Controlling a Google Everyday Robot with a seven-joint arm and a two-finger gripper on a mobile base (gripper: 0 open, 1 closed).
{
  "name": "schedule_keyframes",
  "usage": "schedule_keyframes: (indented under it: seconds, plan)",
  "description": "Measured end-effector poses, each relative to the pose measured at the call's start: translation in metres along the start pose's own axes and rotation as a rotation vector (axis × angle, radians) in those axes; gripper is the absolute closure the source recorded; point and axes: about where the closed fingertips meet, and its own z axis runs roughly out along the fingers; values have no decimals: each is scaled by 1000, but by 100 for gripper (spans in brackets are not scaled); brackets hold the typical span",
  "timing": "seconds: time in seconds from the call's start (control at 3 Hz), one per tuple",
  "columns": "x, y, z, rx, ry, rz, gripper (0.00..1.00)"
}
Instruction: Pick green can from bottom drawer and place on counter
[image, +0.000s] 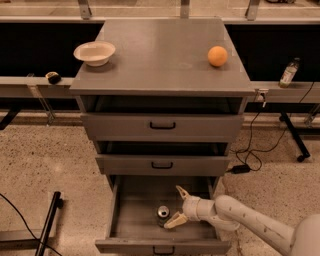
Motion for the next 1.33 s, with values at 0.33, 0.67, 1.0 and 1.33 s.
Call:
schedule_keyframes:
  seconds: [0.33, 0.67, 1.0, 1.33]
  plan:
    - [18, 4, 29, -55, -22, 27, 0]
    - [33, 4, 53, -76, -48, 45, 0]
    - [48, 2, 67, -74, -77, 73, 0]
    - [70, 5, 76, -71, -68, 111, 0]
